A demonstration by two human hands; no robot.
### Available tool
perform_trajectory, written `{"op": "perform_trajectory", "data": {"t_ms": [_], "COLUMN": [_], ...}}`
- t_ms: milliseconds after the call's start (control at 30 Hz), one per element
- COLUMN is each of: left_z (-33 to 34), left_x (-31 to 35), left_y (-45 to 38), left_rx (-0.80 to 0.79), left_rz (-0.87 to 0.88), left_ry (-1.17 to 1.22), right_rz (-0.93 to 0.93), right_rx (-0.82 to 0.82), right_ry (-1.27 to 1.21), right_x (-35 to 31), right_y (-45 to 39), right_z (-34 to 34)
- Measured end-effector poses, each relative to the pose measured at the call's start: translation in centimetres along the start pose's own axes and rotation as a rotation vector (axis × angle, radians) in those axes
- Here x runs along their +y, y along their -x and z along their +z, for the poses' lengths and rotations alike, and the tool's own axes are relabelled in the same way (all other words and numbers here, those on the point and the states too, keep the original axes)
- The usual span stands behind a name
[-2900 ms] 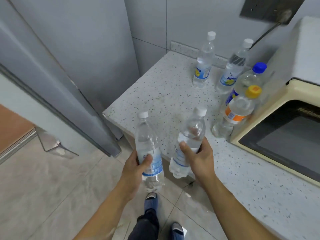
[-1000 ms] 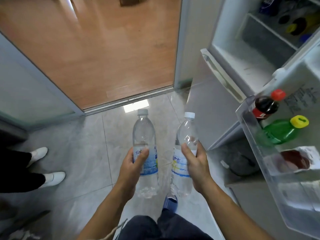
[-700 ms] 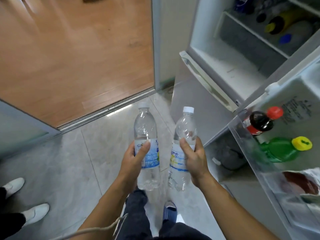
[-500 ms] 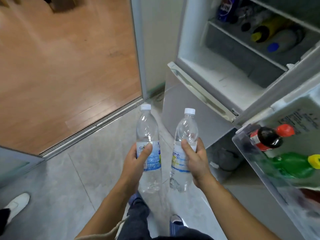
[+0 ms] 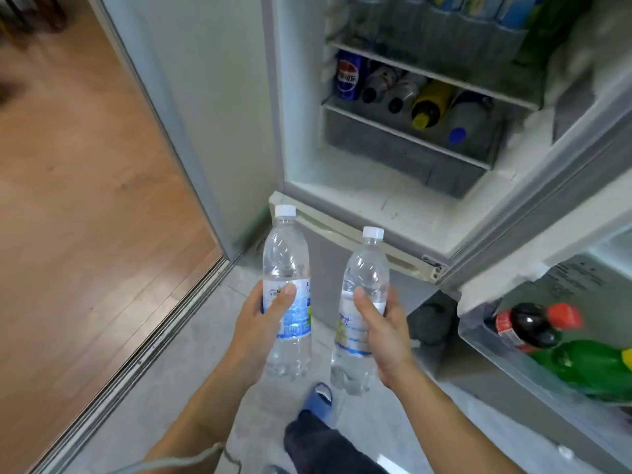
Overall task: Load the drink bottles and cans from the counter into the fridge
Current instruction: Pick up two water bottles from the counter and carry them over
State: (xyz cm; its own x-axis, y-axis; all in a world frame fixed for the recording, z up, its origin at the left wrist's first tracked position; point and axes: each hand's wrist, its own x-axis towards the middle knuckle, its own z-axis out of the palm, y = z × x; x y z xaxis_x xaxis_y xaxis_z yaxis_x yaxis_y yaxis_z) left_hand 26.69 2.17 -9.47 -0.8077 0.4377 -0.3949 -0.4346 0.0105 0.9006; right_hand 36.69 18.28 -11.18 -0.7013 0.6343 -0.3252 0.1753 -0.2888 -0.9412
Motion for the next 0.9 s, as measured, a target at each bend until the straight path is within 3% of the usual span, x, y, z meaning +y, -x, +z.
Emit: {"op": "perform_trajectory", "data": {"t_ms": [267,567,733,900], "left_z": [4.8,11.7,15.9,19.8], "left_x": [6.1,16.2,23.2,29.1], "left_y": [-9.9,-18.6,-23.8,-29.1], "left_rx": [-0.148,-0.306,-0.283,-0.277], "left_rz": [0.073,0.348,0.534,0.605], "left_ry": [-0.096,-0.135,-0.159,-0.164], "right_rz": [-0.095,-0.322,-0.545,-0.689], "right_rx": [0.157,0.292,0.423,0.532], "right_ry": [-0.086,-0.094,-0.15,-0.208], "right_x": [-5.6,-14.7,-22.0,-29.9], "right_y": [-8.4,-15.2,-20.1,-24.8], "right_z": [-0.1,0.3,1.5,2.3]}}
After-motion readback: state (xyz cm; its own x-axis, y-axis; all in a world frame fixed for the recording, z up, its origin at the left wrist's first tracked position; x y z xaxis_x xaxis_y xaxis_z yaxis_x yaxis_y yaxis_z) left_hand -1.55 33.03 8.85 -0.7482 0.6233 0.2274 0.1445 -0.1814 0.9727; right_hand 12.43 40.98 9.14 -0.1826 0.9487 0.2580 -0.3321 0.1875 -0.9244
